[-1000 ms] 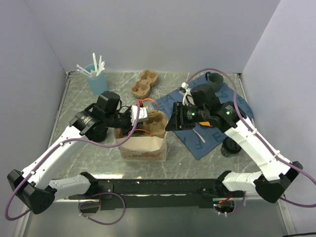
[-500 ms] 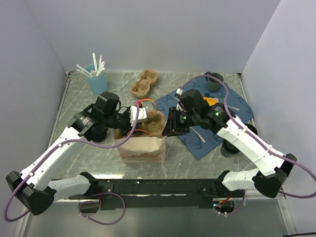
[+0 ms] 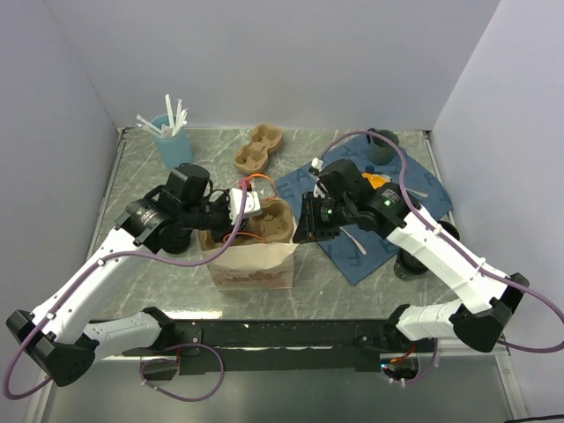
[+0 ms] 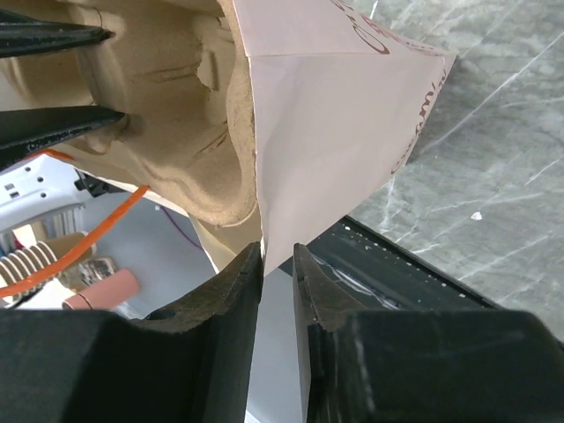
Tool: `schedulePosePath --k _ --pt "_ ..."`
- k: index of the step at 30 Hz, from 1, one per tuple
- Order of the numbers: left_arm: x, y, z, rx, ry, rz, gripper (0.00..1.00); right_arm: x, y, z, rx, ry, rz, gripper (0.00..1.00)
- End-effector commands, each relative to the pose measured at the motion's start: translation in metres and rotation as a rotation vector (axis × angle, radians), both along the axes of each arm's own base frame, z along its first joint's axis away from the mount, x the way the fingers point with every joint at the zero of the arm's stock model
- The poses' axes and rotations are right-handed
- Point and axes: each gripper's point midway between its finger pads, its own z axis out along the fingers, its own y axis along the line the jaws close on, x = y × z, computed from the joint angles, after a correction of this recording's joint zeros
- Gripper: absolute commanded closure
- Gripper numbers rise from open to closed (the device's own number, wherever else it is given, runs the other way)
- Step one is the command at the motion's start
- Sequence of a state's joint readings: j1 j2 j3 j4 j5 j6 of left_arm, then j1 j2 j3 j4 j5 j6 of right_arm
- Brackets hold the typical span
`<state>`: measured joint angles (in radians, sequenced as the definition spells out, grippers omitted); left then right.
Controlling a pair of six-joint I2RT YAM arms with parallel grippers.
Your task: Pack the takeout coffee
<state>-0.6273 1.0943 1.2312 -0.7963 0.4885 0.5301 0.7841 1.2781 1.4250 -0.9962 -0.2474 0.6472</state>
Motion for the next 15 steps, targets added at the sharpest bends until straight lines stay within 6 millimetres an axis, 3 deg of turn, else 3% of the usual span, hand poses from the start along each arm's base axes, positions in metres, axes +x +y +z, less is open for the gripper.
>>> schedulePosePath --k 1,8,15 --pt "0.000 0.011 0.011 0.013 -0.030 0.044 0.75 -0.001 -0.002 0.009 -0.012 -0.043 0.035 0.72" --pt "0.002 0.004 0.030 -0.043 -0.033 0.053 0.73 -0.004 -0.002 0.003 -0.032 -0.055 0.102 0.70" --pt "-0.004 0.007 0.013 -0.019 0.011 0.051 0.74 -0.002 -0.005 0.011 -0.033 -0.124 0.144 0.68"
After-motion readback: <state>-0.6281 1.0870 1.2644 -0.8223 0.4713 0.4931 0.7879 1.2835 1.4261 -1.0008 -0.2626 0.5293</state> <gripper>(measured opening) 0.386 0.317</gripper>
